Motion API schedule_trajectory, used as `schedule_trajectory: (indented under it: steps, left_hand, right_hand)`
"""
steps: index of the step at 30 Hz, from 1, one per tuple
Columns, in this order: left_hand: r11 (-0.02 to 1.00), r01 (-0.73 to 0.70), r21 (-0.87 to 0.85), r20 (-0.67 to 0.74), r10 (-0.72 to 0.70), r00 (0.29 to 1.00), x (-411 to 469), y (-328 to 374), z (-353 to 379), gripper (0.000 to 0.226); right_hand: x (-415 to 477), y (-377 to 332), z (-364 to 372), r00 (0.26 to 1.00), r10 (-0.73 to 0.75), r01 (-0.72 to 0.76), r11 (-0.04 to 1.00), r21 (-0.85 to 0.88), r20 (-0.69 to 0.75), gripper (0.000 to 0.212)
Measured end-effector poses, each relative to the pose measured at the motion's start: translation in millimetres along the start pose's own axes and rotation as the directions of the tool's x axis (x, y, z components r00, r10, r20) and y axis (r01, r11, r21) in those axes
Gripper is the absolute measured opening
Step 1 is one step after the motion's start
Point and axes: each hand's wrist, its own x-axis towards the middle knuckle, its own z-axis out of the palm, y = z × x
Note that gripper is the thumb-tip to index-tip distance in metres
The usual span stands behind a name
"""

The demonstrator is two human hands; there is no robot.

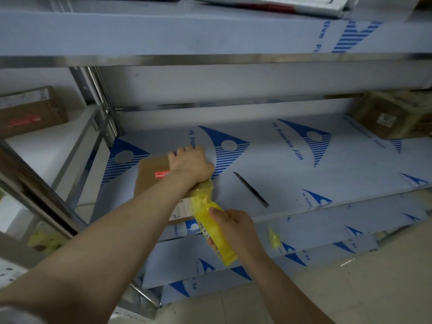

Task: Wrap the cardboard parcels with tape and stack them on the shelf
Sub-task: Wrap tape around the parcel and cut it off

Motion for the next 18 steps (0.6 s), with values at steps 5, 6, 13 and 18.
schedule_trajectory:
  steps: [5, 6, 13, 18]
  left_hand:
    - [0.994, -0.087, 0.062, -0.141, 0.095, 0.986, -6.2, -2.0, 5.5, 0.038]
    - [0.991, -0.112, 0.077, -0.202, 0.125, 0.971, -9.7, -1.3, 8.1, 0.038]
    - [0.970, -0.240, 0.027, 0.070, 0.238, 0.969, -24.4, -6.1, 9.3, 0.095]
    - [0.958, -0.256, 0.126, 0.026, 0.255, 0.967, -27.0, -4.9, 12.8, 0.094]
  right_hand:
    - [3.4, 1.4, 5.6, 1.000, 0.016, -0.016, 1.000, -0.006, 0.023, 0.043]
    - [3.4, 1.9, 6.4, 1.000, 0.020, -0.020, 1.000, 0.000, 0.019, 0.042]
    - [5.4, 2.5, 4.7, 0.999, 0.044, -0.042, 0.995, 0.087, -0.021, 0.057]
    - [5.4, 4.4, 7.7, 0.998, 0.061, -0.060, 0.996, 0.072, -0.014, 0.057]
